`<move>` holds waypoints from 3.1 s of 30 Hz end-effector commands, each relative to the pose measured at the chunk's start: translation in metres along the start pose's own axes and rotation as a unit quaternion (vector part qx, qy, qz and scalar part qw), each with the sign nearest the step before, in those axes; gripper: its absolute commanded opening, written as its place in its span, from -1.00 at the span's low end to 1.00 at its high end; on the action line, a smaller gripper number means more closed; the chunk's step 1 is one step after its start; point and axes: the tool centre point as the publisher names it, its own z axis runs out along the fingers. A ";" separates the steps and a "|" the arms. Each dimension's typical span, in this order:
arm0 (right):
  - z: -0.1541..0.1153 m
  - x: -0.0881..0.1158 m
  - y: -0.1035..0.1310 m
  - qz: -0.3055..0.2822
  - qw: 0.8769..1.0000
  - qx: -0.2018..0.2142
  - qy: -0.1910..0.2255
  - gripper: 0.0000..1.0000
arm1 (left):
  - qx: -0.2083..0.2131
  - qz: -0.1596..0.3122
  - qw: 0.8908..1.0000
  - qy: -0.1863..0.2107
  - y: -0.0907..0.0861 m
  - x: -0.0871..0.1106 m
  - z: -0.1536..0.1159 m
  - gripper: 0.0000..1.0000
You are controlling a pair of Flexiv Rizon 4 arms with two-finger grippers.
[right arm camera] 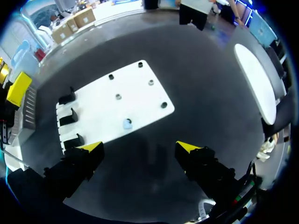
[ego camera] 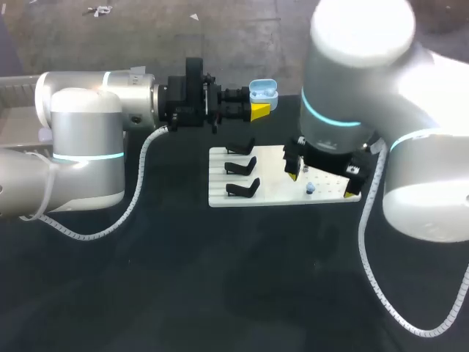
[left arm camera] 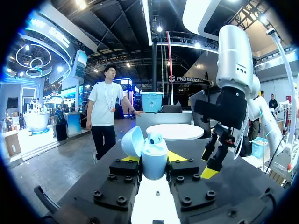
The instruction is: Pick up each earbud case from the left stands, insert the matching earbuds, close the lid, and place the case in the box.
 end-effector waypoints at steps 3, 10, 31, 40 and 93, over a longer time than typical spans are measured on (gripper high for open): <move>0.028 0.000 0.011 0.014 1.000 0.000 -0.004 1.00 | -0.004 0.002 1.000 -0.002 -0.002 0.001 0.000 -1.00; 0.028 0.000 0.011 0.014 1.000 0.000 -0.004 1.00 | -0.004 0.002 1.000 -0.002 -0.002 0.001 0.000 -1.00; 0.038 0.000 0.014 0.004 1.000 0.000 -0.017 1.00 | -0.004 0.002 1.000 -0.002 -0.002 0.001 0.000 -1.00; 0.048 -0.004 0.013 0.018 1.000 -0.011 -0.020 0.91 | -0.004 0.002 1.000 -0.002 -0.002 0.001 0.000 -1.00; 0.070 -0.015 0.021 0.035 0.999 -0.010 -0.030 -0.29 | -0.004 0.002 1.000 -0.002 -0.002 0.001 0.000 -1.00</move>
